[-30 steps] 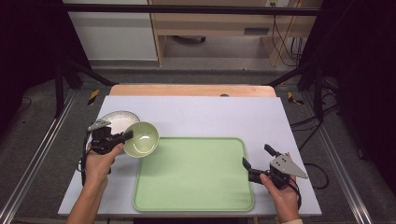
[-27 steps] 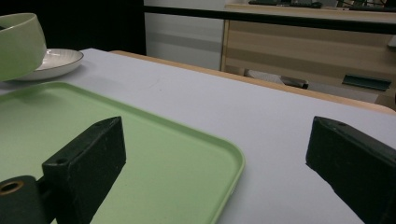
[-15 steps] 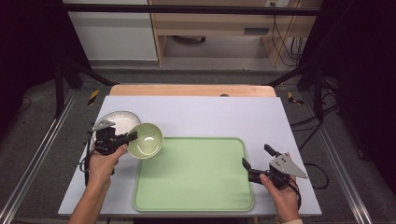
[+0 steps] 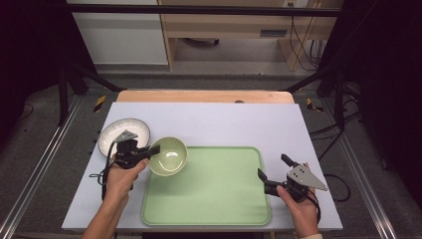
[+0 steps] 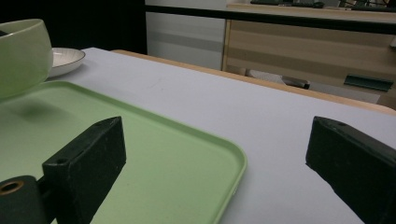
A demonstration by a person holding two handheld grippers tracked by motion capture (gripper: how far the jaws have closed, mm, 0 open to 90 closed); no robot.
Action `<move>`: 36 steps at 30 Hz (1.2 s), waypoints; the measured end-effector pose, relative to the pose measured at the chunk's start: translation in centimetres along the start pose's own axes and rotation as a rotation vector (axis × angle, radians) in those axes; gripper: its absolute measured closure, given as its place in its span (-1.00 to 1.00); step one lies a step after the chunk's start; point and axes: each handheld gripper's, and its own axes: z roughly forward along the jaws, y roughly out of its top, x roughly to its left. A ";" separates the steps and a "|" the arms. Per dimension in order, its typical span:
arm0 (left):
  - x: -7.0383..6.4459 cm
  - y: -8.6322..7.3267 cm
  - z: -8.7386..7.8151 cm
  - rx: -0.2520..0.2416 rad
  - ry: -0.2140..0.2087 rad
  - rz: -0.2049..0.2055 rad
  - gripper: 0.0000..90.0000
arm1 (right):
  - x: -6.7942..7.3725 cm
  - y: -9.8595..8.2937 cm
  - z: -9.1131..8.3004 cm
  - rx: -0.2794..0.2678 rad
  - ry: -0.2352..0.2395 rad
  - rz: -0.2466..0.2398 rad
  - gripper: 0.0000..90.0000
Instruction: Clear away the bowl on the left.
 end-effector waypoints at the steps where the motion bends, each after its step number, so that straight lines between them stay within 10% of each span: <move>1: 0.0 0.0 0.0 0.000 0.000 0.000 0.85 | 0.0 0.0 0.0 0.000 0.000 0.000 -0.89; 36: -4.3 -0.8 3.5 0.056 -0.081 0.019 0.85 | 0.0 0.0 0.0 -0.005 0.006 0.005 -0.89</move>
